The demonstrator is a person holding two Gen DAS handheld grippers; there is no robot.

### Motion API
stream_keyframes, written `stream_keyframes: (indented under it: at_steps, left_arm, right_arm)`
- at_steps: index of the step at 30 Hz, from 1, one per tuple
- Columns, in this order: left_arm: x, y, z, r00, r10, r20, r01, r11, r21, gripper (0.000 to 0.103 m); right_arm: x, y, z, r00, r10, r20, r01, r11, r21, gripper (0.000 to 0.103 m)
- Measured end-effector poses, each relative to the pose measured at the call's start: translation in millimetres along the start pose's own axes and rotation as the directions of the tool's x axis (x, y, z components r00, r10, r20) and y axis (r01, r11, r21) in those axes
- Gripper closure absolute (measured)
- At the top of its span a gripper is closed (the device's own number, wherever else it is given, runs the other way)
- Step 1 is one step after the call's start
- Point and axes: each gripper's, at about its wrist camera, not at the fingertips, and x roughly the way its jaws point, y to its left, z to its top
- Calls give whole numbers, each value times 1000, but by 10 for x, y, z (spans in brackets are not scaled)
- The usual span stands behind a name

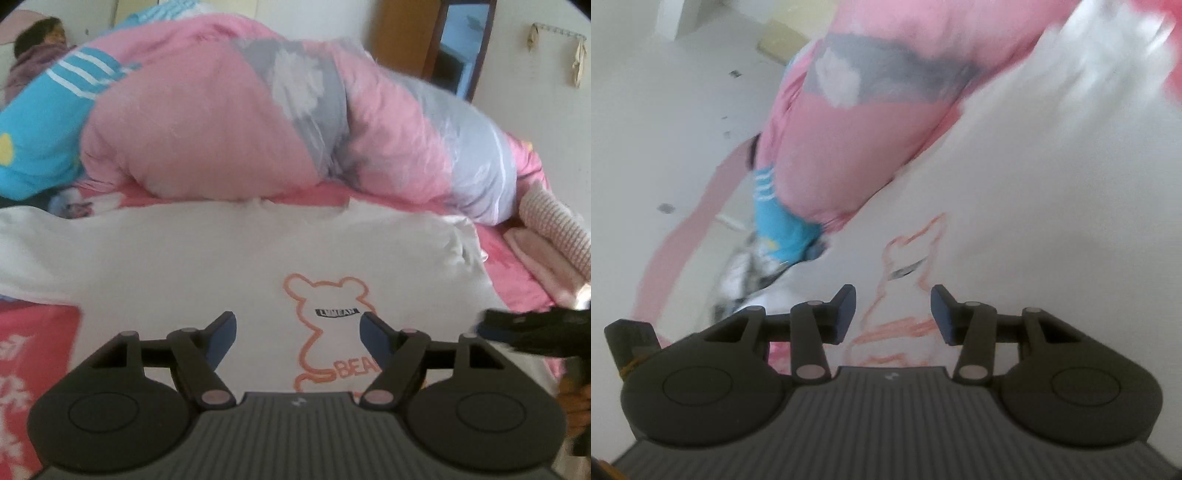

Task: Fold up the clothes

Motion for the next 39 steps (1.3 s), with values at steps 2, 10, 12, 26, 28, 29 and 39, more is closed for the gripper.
stream_keyframes:
  at_steps: [2, 10, 12, 26, 28, 29, 39]
  left_arm:
    - [216, -50, 30, 1000, 1, -15, -1, 1000, -20, 28]
    - [812, -63, -71, 999, -4, -40, 1, 996, -84, 28]
    - [886, -57, -128, 999, -3, -32, 0, 997, -82, 28]
    - [925, -58, -307, 998, -31, 63, 34, 998, -48, 10]
    - [927, -46, -312, 997, -39, 66, 42, 998, -53, 10]
    - [929, -47, -315, 997, -40, 68, 44, 998, -52, 9]
    - [940, -47, -340, 995, -54, 81, 59, 997, -51, 6]
  right_arm:
    - [-157, 35, 47, 997, -73, 28, 75, 996, -51, 58]
    - [-323, -81, 51, 957, -283, 65, 290, 937, -194, 59]
    - [-436, -235, 128, 939, -332, 94, 342, 928, -147, 60]
    - [-664, -966, 1053, 828, -504, 246, 498, 862, 91, 59]
    - [-562, -1090, 1193, 821, -515, 246, 499, 857, 128, 59]
    - [-500, -1151, 1259, 818, -520, 245, 499, 854, 146, 59]
    - [-36, -1752, 1667, 828, -518, 212, 433, 833, 344, 67]
